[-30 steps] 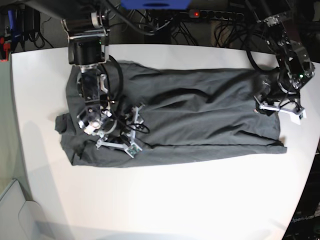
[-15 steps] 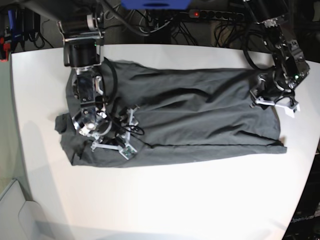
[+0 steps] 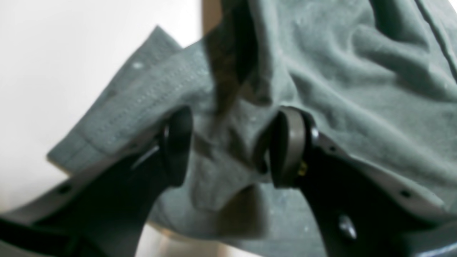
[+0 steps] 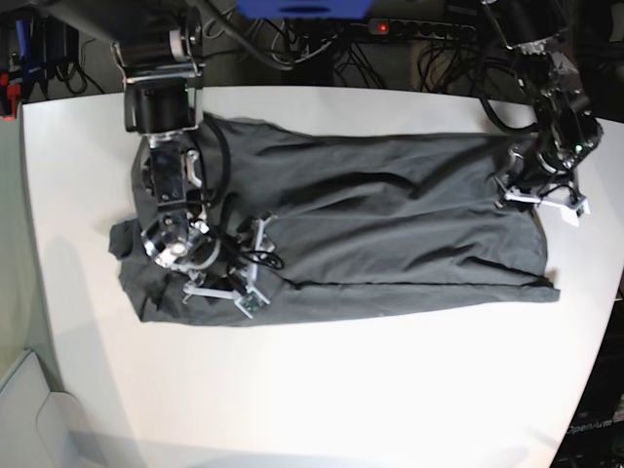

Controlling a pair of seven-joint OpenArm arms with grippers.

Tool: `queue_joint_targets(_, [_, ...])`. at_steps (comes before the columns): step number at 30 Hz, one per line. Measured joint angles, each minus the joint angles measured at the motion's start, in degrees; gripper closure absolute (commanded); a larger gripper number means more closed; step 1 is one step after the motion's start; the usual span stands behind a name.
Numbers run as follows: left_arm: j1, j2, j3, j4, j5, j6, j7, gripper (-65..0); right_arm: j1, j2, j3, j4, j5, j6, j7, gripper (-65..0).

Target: Layout the t-shirt on the table in an organized manner, then fold the t-shirt properly

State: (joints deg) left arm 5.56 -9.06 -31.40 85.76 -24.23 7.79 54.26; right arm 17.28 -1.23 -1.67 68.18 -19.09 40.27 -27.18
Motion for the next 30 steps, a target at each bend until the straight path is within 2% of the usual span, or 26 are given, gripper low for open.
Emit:
queue_joint_targets(5, [0.33, -0.48, -0.02, -0.09, -0.02, -0.07, 0.00, -34.3, -0.15, 0.11, 0.00, -0.07, -0.02, 0.00, 0.11, -37.9])
queue_joint_targets(17, [0.44, -0.61, -0.02, -0.15, 0.13, -0.07, -0.37, -34.3, 0.17, 1.09, 0.04, -7.85, 1.53, -0.07, 9.46, -37.3])
queue_joint_targets(20, [0.44, -0.61, -0.02, -0.15, 0.13, -0.07, -0.33, -34.3, 0.37, 1.40, 0.04, -8.04, 1.55, -0.04, 9.49, -32.7])
queue_joint_targets(25, [0.44, -0.61, -0.02, -0.15, 0.13, -0.07, -0.37, -34.3, 0.52, 1.51, 0.57, -8.11, 1.53, -0.02, 9.44, -20.6])
queue_joint_targets(30, [0.46, -0.83, 0.00, -0.17, 0.13, -0.09, -0.33, -34.3, 0.50, 1.70, 2.54, -8.31, 1.49, -0.02, 9.70, -14.8])
